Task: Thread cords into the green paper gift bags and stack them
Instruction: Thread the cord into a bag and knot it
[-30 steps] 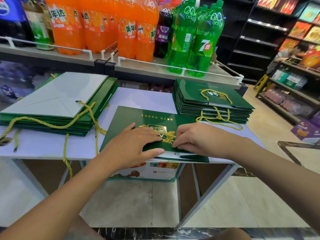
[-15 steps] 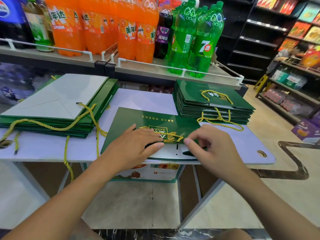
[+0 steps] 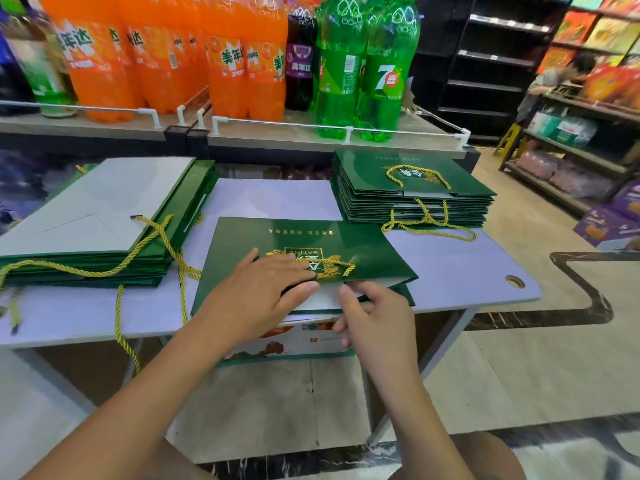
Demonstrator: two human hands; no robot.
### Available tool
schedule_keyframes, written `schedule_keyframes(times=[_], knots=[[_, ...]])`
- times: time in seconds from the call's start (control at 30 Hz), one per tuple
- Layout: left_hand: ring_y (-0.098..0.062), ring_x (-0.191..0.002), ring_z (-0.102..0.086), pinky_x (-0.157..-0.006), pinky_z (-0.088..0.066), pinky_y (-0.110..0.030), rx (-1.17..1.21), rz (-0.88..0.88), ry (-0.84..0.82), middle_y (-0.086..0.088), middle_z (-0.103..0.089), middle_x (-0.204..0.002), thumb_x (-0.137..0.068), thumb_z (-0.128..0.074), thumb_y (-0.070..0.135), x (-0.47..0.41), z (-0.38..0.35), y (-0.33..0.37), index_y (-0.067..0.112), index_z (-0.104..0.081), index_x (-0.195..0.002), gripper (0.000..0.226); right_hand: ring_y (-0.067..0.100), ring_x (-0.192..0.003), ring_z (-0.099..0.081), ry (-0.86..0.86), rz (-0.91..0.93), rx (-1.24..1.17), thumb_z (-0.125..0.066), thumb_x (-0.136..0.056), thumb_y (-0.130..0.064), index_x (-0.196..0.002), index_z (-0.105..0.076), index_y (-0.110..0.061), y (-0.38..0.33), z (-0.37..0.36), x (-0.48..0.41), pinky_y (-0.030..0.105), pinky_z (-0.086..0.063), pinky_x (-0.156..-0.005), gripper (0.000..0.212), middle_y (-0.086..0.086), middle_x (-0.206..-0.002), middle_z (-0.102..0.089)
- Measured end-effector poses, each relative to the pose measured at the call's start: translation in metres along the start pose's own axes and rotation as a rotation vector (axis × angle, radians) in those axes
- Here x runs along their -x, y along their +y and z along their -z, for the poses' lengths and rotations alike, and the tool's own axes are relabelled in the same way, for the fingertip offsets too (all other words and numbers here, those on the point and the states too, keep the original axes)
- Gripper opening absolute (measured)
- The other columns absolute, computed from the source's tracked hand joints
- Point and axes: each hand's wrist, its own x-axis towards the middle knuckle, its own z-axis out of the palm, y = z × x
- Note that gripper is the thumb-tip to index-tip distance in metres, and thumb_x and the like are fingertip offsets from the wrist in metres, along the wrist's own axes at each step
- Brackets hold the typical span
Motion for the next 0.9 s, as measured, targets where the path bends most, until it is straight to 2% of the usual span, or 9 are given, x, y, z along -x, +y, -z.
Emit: schedule_keyframes(times=[0.13,0.4,0.47,0.53,0.6,0.67,0.73,0.8,0.9], knots=[[-0.005,-0.149,-0.033,-0.126,-0.015,-0.054,0.001,0.005,-0.005,0.021,-0.05,-0.151,-0.088,0.002,0.084,0.0,0.001,0.0,0.044,-0.059,-0.138,0.089,0.01,-0.044,-0.058,0.031,-0.044,-0.152,-0.058,-0.104,-0.024,-0.099,-0.074,-0.023,0.001,-0.003,-0.005,0.02,-0.051,-0.051,0.017,0.003,-0.057,-0.069],[-0.003,-0.149,-0.031,-0.126,-0.013,-0.051,-0.017,0.009,-0.024,0.022,-0.048,-0.152,-0.088,0.005,0.083,-0.001,-0.001,-0.002,0.045,-0.057,-0.14,0.09,0.012,-0.045,-0.057,-0.047,-0.127,-0.138,-0.065,-0.092,-0.015,-0.077,-0.073,-0.013,0.001,0.002,-0.008,0.022,-0.05,-0.053,0.018,0.006,-0.058,-0.07],[-0.003,-0.149,-0.031,-0.126,-0.013,-0.052,-0.013,0.007,-0.027,0.021,-0.048,-0.153,-0.089,0.001,0.083,0.0,0.0,-0.002,0.044,-0.057,-0.141,0.087,0.011,-0.045,-0.058,-0.105,-0.096,-0.114,-0.064,-0.095,-0.02,-0.078,-0.075,-0.016,0.0,0.006,-0.006,0.023,-0.049,-0.054,0.02,0.006,-0.059,-0.07],[-0.002,-0.149,-0.03,-0.127,-0.012,-0.05,-0.032,0.01,-0.029,0.022,-0.046,-0.154,-0.089,-0.007,0.083,0.001,0.0,-0.002,0.042,-0.055,-0.143,0.083,0.009,-0.047,-0.059,-0.154,-0.003,-0.009,-0.061,-0.1,-0.035,-0.08,-0.076,-0.019,0.001,0.011,-0.001,0.029,-0.051,-0.059,0.031,0.003,-0.059,-0.069],[0.0,-0.148,-0.031,-0.127,-0.013,-0.048,-0.031,0.016,-0.021,0.024,-0.044,-0.154,-0.088,-0.022,0.084,0.002,0.001,-0.003,0.042,-0.054,-0.144,0.077,0.007,-0.057,-0.062,-0.038,0.152,0.115,-0.055,-0.101,-0.046,-0.077,-0.075,-0.018,0.007,0.018,0.005,0.036,-0.053,-0.065,0.042,-0.001,-0.061,-0.067],[0.001,-0.143,-0.035,-0.126,-0.018,-0.047,0.065,0.019,0.014,0.024,-0.043,-0.154,-0.088,-0.035,0.081,0.003,0.004,-0.001,0.044,-0.055,-0.139,0.066,0.006,-0.076,-0.064,0.176,0.333,0.19,-0.052,-0.098,-0.045,-0.078,-0.074,-0.024,0.013,0.029,0.006,0.037,-0.052,-0.071,0.036,-0.01,-0.072,-0.068],[-0.002,-0.139,-0.039,-0.12,-0.03,-0.04,0.178,0.017,0.054,0.02,-0.038,-0.154,-0.094,-0.046,0.068,0.0,0.014,-0.001,0.039,-0.052,-0.138,0.052,0.002,-0.102,-0.06,0.234,0.495,0.285,-0.054,-0.095,-0.043,-0.095,-0.075,-0.033,0.022,0.037,0.003,0.03,-0.047,-0.086,0.023,-0.019,-0.098,-0.067],[-0.006,-0.138,-0.039,-0.115,-0.034,-0.032,0.146,0.017,0.03,0.014,-0.035,-0.155,-0.099,-0.054,0.053,-0.009,0.028,0.0,0.033,-0.046,-0.144,0.05,0.007,-0.131,-0.048,0.09,0.511,0.425,-0.052,-0.096,-0.055,-0.125,-0.068,-0.042,0.034,0.043,-0.002,0.034,-0.038,-0.106,0.035,-0.015,-0.133,-0.057],[-0.012,-0.142,-0.039,-0.115,-0.035,-0.033,-0.06,0.01,-0.123,0.01,-0.038,-0.156,-0.099,-0.058,0.052,-0.039,0.045,0.0,0.032,-0.043,-0.15,0.057,0.017,-0.157,-0.014,-0.172,0.456,0.735,-0.032,-0.095,-0.077,-0.152,-0.031,-0.058,0.041,0.044,-0.001,0.051,-0.012,-0.126,0.06,-0.008,-0.166,-0.027]])
